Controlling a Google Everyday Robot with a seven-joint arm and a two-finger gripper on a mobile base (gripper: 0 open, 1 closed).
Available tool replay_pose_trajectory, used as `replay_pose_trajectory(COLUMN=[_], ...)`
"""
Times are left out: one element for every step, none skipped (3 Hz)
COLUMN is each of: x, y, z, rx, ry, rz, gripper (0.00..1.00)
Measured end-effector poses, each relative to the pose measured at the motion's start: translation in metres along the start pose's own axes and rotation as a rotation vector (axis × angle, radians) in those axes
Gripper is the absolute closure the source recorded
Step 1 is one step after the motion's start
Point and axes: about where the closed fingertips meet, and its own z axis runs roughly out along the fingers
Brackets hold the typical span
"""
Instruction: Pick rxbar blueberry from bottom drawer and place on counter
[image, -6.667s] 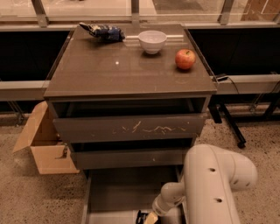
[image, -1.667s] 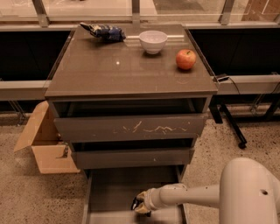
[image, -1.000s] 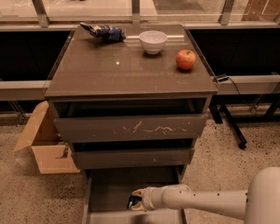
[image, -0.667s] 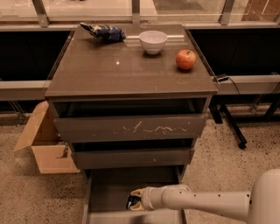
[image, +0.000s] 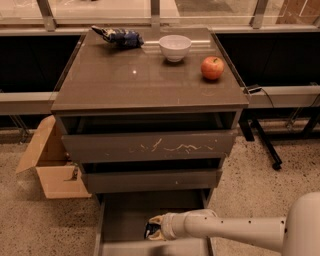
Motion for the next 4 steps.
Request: replay_pose_trajectory(x=[0.0000, 0.0000, 0.0000, 0.0000], y=[0.0000, 0.0000, 0.0001, 0.0001], z=[0.0000, 0.0000, 0.0001, 0.0001], rx=[0.000, 0.000, 0.000, 0.000], ry=[0.000, 0.000, 0.000, 0.000], rz=[0.000, 0.000, 0.000, 0.000], gripper=[0.34, 0.11, 0.00, 0.00])
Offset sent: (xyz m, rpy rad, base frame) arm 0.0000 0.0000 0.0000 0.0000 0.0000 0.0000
